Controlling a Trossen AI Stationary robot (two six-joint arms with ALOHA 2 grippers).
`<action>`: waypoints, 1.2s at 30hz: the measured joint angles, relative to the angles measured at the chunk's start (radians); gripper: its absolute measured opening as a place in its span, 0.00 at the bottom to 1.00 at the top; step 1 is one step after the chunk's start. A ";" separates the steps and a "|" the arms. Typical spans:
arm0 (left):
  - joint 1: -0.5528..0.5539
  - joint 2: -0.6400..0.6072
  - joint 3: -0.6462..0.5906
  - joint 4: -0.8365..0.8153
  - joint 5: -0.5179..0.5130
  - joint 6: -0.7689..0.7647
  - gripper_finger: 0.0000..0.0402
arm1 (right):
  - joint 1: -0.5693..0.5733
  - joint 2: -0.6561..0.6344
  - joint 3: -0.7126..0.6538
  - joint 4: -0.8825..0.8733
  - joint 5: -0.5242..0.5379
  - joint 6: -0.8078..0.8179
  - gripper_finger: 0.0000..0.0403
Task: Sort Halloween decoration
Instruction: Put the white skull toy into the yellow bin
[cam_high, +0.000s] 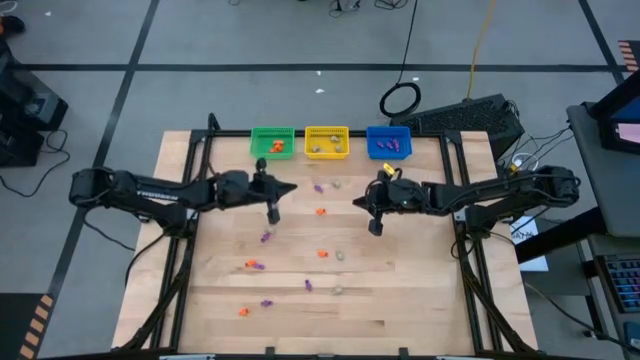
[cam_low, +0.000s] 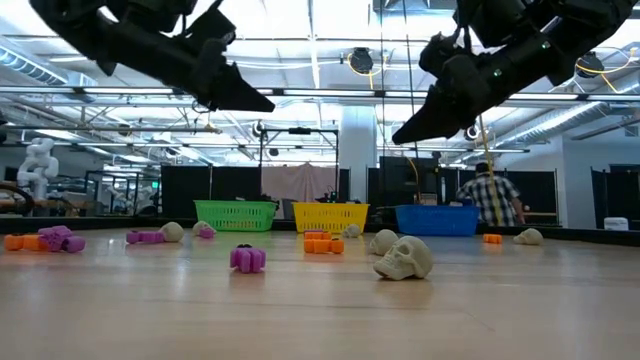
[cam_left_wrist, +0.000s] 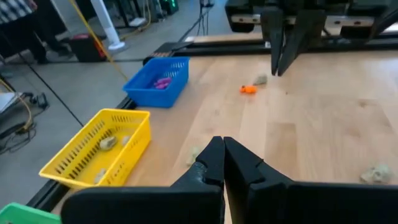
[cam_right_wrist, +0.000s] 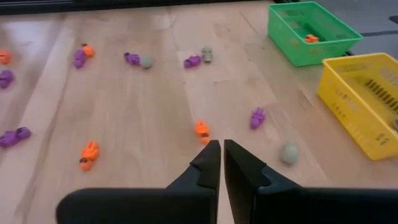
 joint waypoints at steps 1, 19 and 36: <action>-0.013 0.000 -0.016 0.029 -0.010 0.000 0.00 | 0.006 0.000 0.000 0.001 0.000 0.000 0.02; -0.067 0.001 -0.320 0.503 -0.043 -0.032 0.00 | 0.117 0.015 0.000 0.010 0.159 0.044 0.24; -0.067 0.000 -0.415 0.627 -0.036 -0.080 0.00 | 0.228 0.236 0.044 0.108 0.184 0.162 0.57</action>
